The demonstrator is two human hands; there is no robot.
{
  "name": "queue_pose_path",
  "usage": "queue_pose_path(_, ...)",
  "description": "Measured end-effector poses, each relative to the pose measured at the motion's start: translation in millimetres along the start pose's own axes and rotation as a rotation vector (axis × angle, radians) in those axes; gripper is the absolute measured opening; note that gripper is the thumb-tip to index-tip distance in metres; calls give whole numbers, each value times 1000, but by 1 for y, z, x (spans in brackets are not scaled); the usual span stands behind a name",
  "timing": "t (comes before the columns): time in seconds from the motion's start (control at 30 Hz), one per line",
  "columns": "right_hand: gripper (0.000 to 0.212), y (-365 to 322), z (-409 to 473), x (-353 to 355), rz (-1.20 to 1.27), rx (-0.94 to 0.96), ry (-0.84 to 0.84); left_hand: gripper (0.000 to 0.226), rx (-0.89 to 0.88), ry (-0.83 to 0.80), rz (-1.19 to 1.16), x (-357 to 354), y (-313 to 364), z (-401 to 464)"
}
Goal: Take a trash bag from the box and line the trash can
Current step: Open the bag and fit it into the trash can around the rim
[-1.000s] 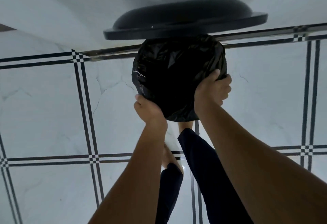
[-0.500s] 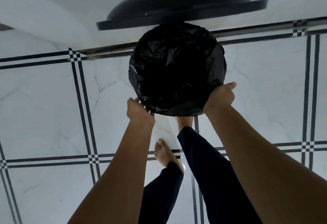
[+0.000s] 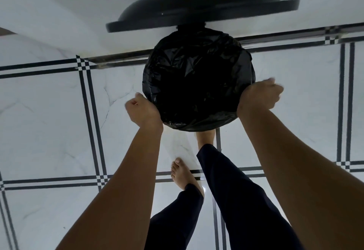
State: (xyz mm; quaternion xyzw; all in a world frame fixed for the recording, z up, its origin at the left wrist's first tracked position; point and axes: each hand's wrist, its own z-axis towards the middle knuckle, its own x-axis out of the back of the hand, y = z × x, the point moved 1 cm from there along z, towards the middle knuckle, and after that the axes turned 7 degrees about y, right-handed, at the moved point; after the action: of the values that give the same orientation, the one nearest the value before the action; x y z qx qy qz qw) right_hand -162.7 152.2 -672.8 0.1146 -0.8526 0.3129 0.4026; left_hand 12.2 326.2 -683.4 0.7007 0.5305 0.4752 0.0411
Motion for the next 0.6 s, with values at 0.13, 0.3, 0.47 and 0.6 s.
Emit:
queue_pose_path(0.13, 45, -25, -10, -15, 69, 200, -95, 30, -230, -97, -20, -7, 19, -11)
queue_pose_path(0.3, 56, -28, -6, -26, -288, 371, -177, 33, -357, -111, 174, -20, 20, -8)
queue_pose_path(0.47, 52, -31, -2, -25, -371, 409, -199, 41, -401, -187, 344, -17, 29, 5)
queue_pose_path(0.6, 51, -22, -28, -7, -420, 622, -111, 52, -607, -164, 595, 2, 43, -6)
